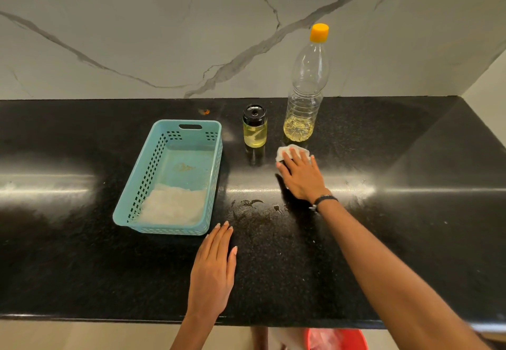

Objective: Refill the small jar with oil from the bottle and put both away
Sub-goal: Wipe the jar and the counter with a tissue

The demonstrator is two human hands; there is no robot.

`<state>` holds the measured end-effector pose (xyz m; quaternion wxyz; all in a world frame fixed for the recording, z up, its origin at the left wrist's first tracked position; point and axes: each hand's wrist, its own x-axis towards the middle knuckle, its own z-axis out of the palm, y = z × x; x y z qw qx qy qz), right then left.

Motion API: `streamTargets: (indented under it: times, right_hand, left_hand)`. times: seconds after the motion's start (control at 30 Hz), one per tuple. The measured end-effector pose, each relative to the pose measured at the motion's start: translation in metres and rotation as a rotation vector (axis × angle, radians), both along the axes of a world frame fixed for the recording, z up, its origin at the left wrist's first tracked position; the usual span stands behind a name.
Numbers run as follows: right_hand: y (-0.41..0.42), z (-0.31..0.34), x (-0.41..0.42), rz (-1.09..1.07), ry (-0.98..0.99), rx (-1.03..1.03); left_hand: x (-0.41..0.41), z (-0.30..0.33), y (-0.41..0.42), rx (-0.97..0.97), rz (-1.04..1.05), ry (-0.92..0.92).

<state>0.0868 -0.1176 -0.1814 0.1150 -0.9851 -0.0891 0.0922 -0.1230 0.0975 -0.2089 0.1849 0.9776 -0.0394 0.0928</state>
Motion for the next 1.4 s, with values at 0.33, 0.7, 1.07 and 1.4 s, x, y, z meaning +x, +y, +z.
streamTargets:
  times: [0.33,0.7,1.07,1.4]
  right_hand:
    - [-0.054,-0.008,-0.067,0.08,-0.077,-0.065]
    - [-0.02,0.0,-0.044,0.033,-0.064,-0.059]
    - [-0.082,-0.006,-0.056,-0.134,-0.059,-0.064]
    - [-0.067,-0.01,-0.137,0.072,-0.096,-0.074]
  left_hand:
    - [0.0,0.002,-0.002,-0.017,-0.009,-0.018]
    - [0.0,0.002,-0.002,0.022,0.002,-0.031]
    - [-0.001,0.001,-0.001,0.021,-0.003,-0.047]
    - [-0.001,0.001,0.0,0.017,-0.015,-0.068]
